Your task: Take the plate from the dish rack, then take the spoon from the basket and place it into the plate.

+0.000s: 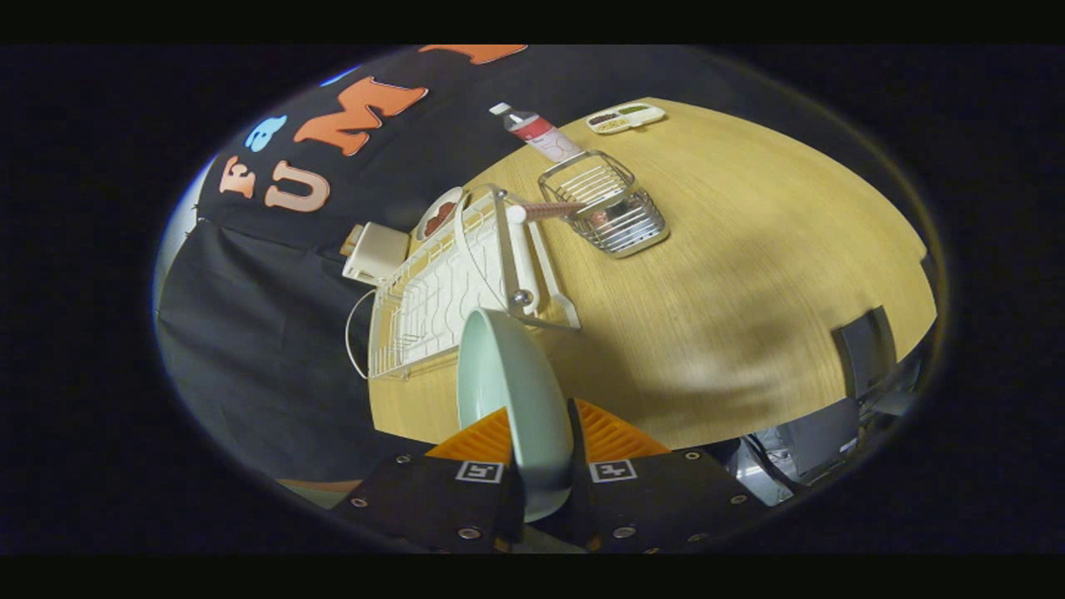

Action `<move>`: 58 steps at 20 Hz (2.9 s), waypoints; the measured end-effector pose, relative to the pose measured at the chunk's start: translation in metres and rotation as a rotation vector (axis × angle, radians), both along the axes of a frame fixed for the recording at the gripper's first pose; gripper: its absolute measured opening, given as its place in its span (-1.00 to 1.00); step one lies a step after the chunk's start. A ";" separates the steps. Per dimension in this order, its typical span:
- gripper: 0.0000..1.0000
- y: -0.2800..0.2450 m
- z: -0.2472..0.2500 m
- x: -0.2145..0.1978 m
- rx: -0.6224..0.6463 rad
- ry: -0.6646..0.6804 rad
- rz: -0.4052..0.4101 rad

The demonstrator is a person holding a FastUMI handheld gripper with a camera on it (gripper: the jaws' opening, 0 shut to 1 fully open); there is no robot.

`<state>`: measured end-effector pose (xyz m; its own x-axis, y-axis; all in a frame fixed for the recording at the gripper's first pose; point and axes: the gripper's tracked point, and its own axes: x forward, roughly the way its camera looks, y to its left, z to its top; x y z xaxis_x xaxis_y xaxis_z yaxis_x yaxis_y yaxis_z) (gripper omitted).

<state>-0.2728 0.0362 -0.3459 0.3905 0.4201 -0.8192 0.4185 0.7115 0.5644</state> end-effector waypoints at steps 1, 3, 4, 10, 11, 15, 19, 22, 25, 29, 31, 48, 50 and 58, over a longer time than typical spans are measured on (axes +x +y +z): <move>-0.54 0.004 -0.005 -0.002 0.012 -0.009 0.013; -0.53 0.009 -0.018 -0.001 0.028 -0.022 0.026; -0.54 0.012 -0.025 -0.002 0.038 -0.021 0.028; -0.54 0.035 -0.058 0.009 0.117 -0.023 -0.018; -0.53 0.039 -0.061 0.011 0.135 -0.020 -0.047; -0.50 0.043 -0.073 0.014 0.140 0.000 -0.084; -0.21 0.011 -0.066 0.031 0.055 -0.062 -0.158; 0.09 -0.019 -0.051 0.043 -0.055 -0.132 -0.180; 0.37 -0.051 -0.026 0.067 -0.236 -0.248 -0.156; 0.45 -0.078 0.009 0.102 -0.458 -0.425 -0.114; 0.46 -0.087 0.017 0.116 -0.563 -0.477 -0.087; -0.71 -0.111 0.014 0.151 -0.837 -0.529 0.048; -0.76 -0.119 0.020 0.151 -0.847 -0.524 0.042; -0.80 -0.138 0.080 0.160 -0.877 -0.584 0.007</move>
